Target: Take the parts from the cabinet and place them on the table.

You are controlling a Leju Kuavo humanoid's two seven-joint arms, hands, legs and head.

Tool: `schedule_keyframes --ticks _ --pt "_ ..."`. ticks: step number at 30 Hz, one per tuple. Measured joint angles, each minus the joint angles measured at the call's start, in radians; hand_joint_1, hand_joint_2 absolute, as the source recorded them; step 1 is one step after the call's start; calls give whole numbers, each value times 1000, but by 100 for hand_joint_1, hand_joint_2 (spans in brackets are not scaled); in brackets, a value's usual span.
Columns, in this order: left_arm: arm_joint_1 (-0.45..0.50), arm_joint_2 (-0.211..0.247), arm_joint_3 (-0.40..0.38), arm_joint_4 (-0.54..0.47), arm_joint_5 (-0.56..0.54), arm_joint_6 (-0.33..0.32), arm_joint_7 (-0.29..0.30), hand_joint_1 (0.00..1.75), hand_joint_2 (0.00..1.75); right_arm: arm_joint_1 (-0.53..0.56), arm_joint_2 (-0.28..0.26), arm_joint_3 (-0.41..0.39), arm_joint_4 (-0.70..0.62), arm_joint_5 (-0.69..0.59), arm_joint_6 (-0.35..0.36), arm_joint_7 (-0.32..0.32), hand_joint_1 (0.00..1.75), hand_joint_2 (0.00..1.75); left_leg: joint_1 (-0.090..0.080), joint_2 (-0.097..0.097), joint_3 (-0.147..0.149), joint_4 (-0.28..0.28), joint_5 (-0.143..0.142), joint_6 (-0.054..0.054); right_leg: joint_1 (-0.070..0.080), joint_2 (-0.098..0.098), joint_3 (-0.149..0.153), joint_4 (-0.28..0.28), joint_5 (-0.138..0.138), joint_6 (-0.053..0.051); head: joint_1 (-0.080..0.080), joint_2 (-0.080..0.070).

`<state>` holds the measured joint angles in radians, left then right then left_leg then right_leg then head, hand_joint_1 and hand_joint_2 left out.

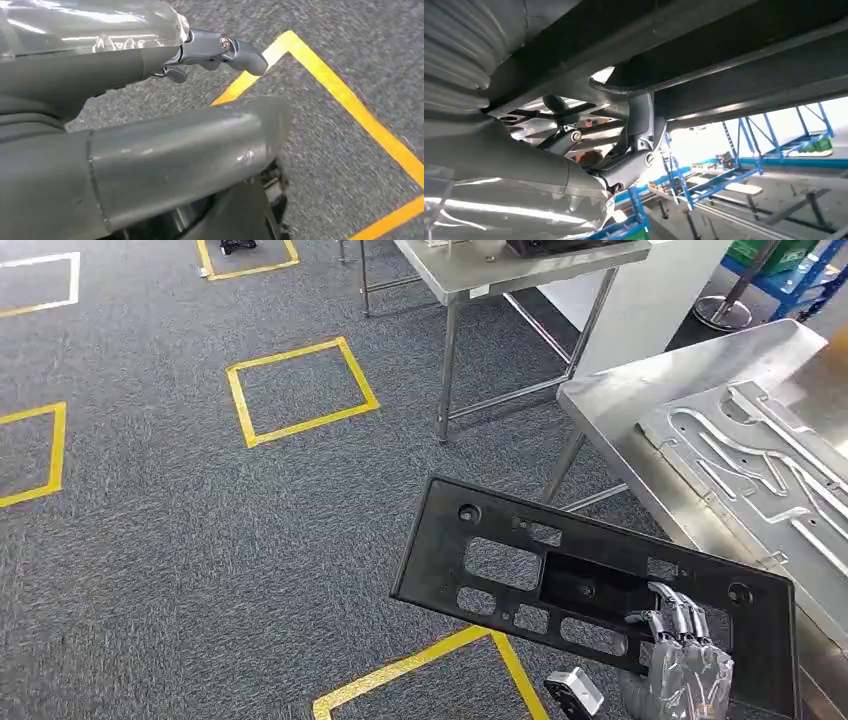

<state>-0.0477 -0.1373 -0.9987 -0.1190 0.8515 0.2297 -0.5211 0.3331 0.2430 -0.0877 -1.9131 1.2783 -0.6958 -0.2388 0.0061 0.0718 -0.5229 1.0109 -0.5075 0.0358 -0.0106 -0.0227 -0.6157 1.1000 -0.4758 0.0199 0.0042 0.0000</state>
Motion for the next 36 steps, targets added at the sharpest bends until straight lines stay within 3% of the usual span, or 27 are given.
schedule_keyframes --ticks 1,2,5,6,7,8,9,11,12,13,15,16,17,20,21,23,24,25,26,27,28,29,30,31,32,33,36 --pt "-1 -1 0 0 2 0 0 0 0 -2 6 0 -3 -11 0 -15 175 175 -2 9 6 0 -3 -5 8 -57 37 -74 5 -8 0 0" --pt "0 -2 0 0 3 0 -1 0 0 -4 12 0 -5 -23 0 -29 175 175 -9 15 5 4 -8 -12 19 -64 42 -82 2 -14 0 0" --pt "-3 -3 -1 0 11 2 -2 0 0 6 39 0 -18 -56 0 -85 175 175 -9 47 16 -4 -11 -22 21 -26 34 -81 3 -24 -1 0" --pt "-4 -4 0 0 18 4 -3 0 0 11 52 0 -26 -67 -1 -109 175 175 -13 54 18 -2 -19 -30 9 -12 44 -93 9 -32 -1 0" --pt "-6 -4 -1 0 20 5 -3 0 0 16 61 0 -32 -76 -2 -121 175 175 -6 4 15 19 -35 -36 7 -4 46 -97 11 -35 -2 0" --pt "-5 -4 -1 0 20 5 -3 0 0 14 70 0 -39 -82 -2 -127 175 175 -3 -35 -9 74 -70 -38 4 5 46 -97 12 -41 -11 0" --pt "-4 -4 -1 0 22 6 -3 0 0 16 78 0 -43 -87 -2 -131 175 175 0 -54 -47 154 -111 -41 5 16 45 -97 12 -44 -14 0" --pt "-1 -3 -1 0 27 8 -3 0 0 23 88 1 -54 -91 -2 -133 175 175 1 -63 -118 296 -161 -46 5 41 44 -95 11 -46 -14 0" --pt "2 -4 -1 0 29 8 -3 0 0 28 91 2 -59 -91 -2 -134 175 175 2 -63 -131 314 -150 -47 5 56 44 -93 11 -46 -14 0" --pt "2 -4 -1 0 30 8 -3 0 0 32 94 3 -61 -91 -2 -136 175 175 4 -64 -121 281 -115 -48 5 71 45 -90 10 -46 -14 0" --pt "2 -3 -1 0 32 8 -3 0 0 35 100 3 -70 -92 -2 -137 175 175 9 -79 -54 118 -15 -46 3 100 45 -80 6 -40 -13 0" --pt "2 -3 -1 0 35 8 -3 0 0 36 101 3 -73 -94 -2 -137 175 175 13 -112 -25 44 7 -44 2 111 42 -73 2 -33 -14 0" --pt "4 -4 -2 0 35 8 -3 0 0 36 104 3 -77 -99 -2 -137 175 175 11 -140 -19 30 -7 -42 8 120 35 -64 -1 -28 -14 0" --pt "-4 -4 -3 0 37 8 -4 0 0 45 106 3 -93 -127 -2 -144 175 175 4 -118 -19 32 -1 -23 -1 145 27 -71 9 -9 -12 0" --pt "-4 -5 -3 0 37 8 -5 0 0 50 106 3 -100 -137 -2 -146 175 175 9 -106 -18 22 6 -12 0 151 23 -70 9 -1 -12 0" --pt "-4 -6 -3 0 38 8 -5 0 0 55 106 3 -108 -148 -3 -150 175 175 10 -87 -18 15 13 1 3 56 4 -25 -29 5 -2 0" --pt "-2 -6 -3 0 39 8 -5 0 0 53 107 3 -109 -150 -2 -150 175 175 9 -75 -21 15 13 4 3 38 -30 45 -70 9 0 0" --pt "0 -6 -3 0 39 8 -5 0 0 54 107 3 -109 -153 -2 -151 175 175 8 -61 -22 15 12 5 1 32 -72 132 -112 12 0 0" --pt "2 -6 -3 0 40 8 -5 0 0 57 106 3 -109 -155 -2 -150 175 175 7 -47 -23 15 11 6 -1 31 -104 198 -134 14 1 0" --pt "4 -6 -3 0 41 8 -5 0 0 59 106 3 -109 -156 -2 -150 175 175 5 -33 -23 15 11 7 -2 30 -120 229 -134 14 1 0" --pt "3 -6 -3 0 42 8 -5 0 0 61 107 3 -109 -157 -2 -150 175 175 5 -21 -22 15 9 6 -3 28 -111 210 -112 13 1 0" --pt "2 -6 -4 0 42 8 -5 0 0 61 107 3 -109 -159 -2 -150 175 175 4 -10 -20 15 7 5 -2 24 -81 154 -75 11 1 0" --pt "0 -7 -4 0 43 8 -5 0 0 62 106 3 -109 -160 -2 -150 175 175 3 0 -15 15 5 4 0 13 -27 57 -27 5 1 0" --pt "-1 -7 -5 0 46 8 -5 0 0 62 107 3 -111 -161 -2 -150 175 175 2 9 -10 15 2 1 6 -21 24 -32 5 -6 1 0" --pt "0 -9 -6 0 47 8 -6 0 0 59 106 3 -113 -162 -2 -151 175 175 -3 17 -7 15 -2 -5 18 -66 44 -77 -9 -13 0 0" --pt "0 -9 -6 0 48 8 -6 0 0 60 107 4 -115 -162 -2 -152 175 175 -4 26 -7 16 -5 -10 22 -54 42 -78 -3 -21 1 0" --pt "0 -9 -6 0 48 8 -6 0 0 60 107 4 -115 -162 -2 -152 175 175 -4 27 -7 16 -5 -11 22 -52 42 -78 -3 -21 1 0"
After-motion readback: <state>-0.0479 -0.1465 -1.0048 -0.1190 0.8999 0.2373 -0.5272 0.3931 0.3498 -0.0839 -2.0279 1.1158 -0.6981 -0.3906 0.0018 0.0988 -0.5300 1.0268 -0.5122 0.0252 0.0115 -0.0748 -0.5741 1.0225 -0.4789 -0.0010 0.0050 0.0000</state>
